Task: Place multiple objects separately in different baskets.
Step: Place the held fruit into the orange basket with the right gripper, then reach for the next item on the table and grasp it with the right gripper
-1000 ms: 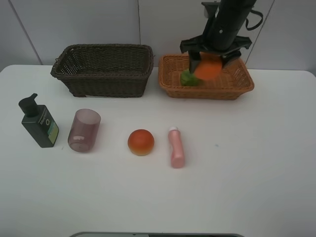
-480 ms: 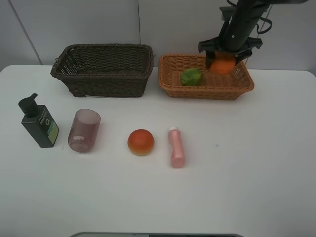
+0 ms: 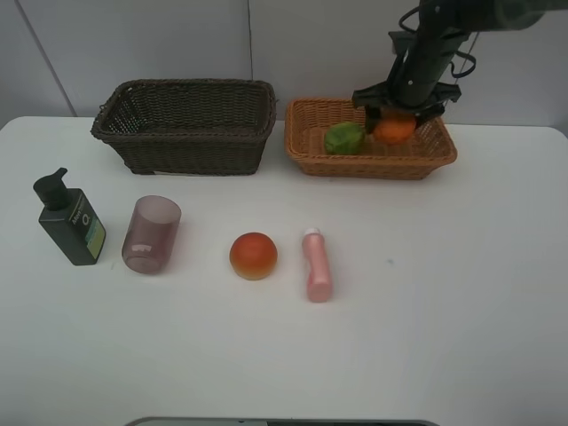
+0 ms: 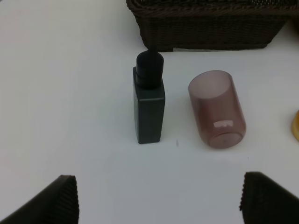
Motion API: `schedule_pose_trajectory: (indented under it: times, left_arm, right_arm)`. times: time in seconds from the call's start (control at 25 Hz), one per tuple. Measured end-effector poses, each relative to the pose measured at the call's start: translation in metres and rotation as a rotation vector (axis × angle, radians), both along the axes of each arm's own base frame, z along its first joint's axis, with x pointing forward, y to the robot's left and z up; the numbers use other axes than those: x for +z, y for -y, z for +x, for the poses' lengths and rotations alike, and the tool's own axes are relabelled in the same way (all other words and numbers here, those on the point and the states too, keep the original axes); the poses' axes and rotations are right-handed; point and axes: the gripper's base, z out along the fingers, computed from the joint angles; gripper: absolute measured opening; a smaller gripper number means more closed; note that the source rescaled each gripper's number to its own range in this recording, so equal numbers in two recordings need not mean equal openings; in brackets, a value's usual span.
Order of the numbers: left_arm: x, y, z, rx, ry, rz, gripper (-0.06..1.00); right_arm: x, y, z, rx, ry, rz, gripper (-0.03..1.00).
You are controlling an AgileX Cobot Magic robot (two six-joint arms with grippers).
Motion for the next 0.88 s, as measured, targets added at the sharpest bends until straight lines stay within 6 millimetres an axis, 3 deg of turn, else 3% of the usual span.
schedule_pose_trajectory:
  times: [0.16, 0.48, 0.68, 0.88]
  left_arm:
    - [0.0, 0.0, 0.0, 0.0, 0.0, 0.0, 0.81]
    - [0.0, 0.0, 0.0, 0.0, 0.0, 0.0, 0.81]
    - [0.0, 0.0, 0.0, 0.0, 0.0, 0.0, 0.81]
    - [0.0, 0.0, 0.0, 0.0, 0.0, 0.0, 0.81]
  right_arm:
    - [0.0, 0.0, 0.0, 0.001, 0.004, 0.001, 0.86]
    - [0.012, -0.005, -0.011, -0.007, -0.056, 0.005, 0.87]
    - [0.026, -0.029, -0.036, 0.028, -0.186, -0.007, 0.87]
    - [0.033, -0.067, -0.063, 0.109, -0.275, -0.003, 0.87]
